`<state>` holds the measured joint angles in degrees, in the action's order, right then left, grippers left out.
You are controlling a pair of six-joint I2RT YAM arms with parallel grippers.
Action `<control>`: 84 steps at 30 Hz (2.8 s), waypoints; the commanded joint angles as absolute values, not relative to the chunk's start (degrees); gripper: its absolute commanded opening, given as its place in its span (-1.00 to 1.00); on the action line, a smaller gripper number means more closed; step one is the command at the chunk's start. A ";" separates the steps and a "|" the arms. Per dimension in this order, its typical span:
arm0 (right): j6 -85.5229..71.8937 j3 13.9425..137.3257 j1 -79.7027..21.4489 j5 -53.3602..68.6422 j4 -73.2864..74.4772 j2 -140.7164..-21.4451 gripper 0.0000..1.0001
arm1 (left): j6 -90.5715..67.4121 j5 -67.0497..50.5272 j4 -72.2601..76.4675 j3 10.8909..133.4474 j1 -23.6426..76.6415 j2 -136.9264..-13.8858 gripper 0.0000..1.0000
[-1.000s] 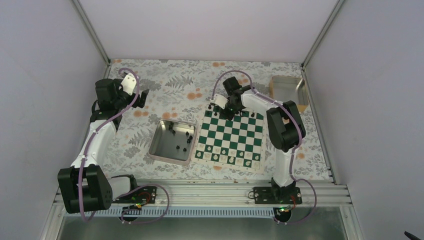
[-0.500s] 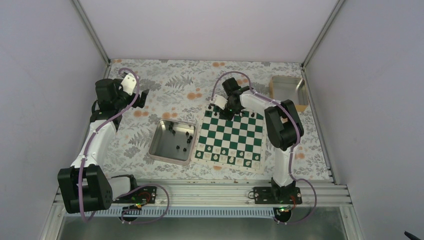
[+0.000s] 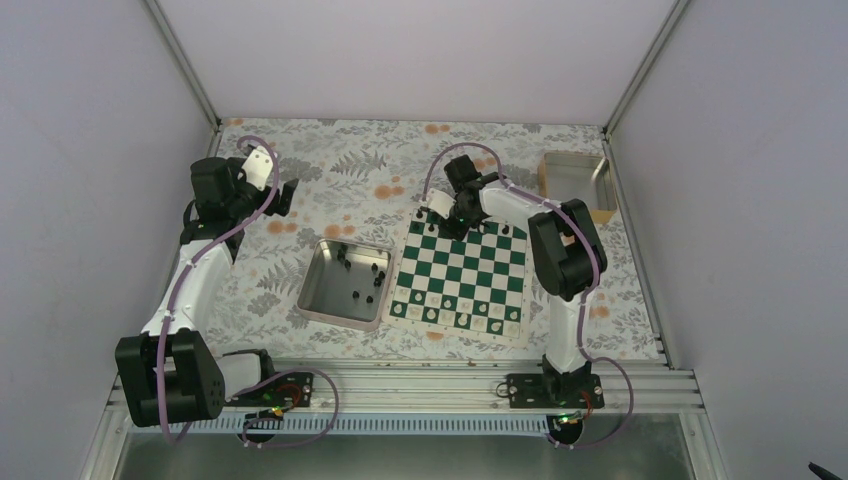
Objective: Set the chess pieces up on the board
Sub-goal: Place the chess piece on the chessboard, then pick up the chess piece from the storage box.
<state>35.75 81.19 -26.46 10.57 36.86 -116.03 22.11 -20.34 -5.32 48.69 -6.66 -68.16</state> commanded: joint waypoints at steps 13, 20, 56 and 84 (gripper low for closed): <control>34.37 91.51 -29.75 6.04 44.80 -108.41 -0.57 | 23.15 -22.53 -6.32 49.44 -6.81 -68.31 1.00; 34.60 101.29 -40.39 6.90 50.58 -112.48 -0.46 | 23.20 -22.08 -6.22 49.32 -6.85 -67.97 1.00; 36.05 110.84 -54.99 13.52 44.98 -131.63 -0.39 | 23.20 -21.99 -5.99 48.70 -6.88 -66.66 1.00; 36.19 110.83 -55.77 9.47 42.33 -134.50 -0.41 | 23.47 -22.45 -5.54 48.30 -6.95 -67.15 1.00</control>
<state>35.55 109.36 -55.13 9.74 43.27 -133.78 23.14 -21.37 -6.15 48.69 -6.66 -67.75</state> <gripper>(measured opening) 0.311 0.999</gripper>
